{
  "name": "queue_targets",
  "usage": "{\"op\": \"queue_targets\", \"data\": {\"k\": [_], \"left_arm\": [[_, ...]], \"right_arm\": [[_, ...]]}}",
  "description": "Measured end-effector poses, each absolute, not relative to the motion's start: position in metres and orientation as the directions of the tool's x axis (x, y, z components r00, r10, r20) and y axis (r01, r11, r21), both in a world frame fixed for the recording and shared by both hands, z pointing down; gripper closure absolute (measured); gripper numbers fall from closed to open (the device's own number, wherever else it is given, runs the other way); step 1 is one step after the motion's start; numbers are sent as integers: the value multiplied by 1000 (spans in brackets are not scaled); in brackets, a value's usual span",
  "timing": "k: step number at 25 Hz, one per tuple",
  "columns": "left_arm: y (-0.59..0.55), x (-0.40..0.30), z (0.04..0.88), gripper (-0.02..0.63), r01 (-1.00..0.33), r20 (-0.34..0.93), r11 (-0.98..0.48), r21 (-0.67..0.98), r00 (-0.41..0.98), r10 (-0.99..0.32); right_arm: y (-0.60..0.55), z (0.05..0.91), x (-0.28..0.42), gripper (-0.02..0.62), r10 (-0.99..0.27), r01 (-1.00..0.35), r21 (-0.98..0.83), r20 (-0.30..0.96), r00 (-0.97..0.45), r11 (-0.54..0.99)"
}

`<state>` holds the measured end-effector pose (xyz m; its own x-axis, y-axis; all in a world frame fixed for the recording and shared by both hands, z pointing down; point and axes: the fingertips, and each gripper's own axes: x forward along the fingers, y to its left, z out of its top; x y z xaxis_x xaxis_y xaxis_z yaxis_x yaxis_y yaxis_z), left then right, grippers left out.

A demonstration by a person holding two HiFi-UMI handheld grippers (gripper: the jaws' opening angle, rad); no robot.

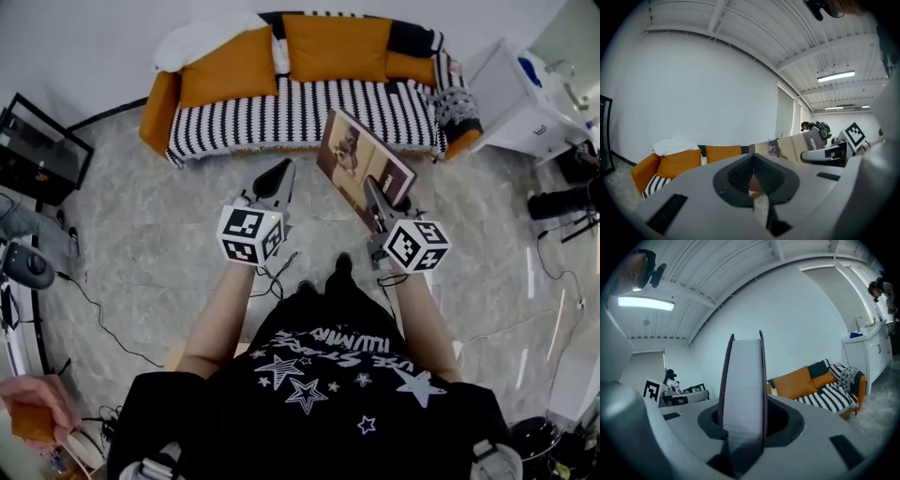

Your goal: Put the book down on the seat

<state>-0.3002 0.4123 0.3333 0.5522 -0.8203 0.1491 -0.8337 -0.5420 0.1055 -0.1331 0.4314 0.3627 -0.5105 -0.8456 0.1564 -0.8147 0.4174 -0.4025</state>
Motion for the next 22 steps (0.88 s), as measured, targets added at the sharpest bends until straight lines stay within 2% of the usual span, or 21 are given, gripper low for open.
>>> {"op": "queue_targets", "data": {"k": [11, 22], "left_arm": [[417, -324, 346, 597, -855, 183, -505, 115, 518, -836], [359, -297, 357, 597, -881, 215, -459, 116, 474, -854]], "right_arm": [[432, 378, -135, 443, -837, -787, -477, 173, -520, 390], [362, 394, -108, 443, -796, -764, -494, 208, -568, 415]]}}
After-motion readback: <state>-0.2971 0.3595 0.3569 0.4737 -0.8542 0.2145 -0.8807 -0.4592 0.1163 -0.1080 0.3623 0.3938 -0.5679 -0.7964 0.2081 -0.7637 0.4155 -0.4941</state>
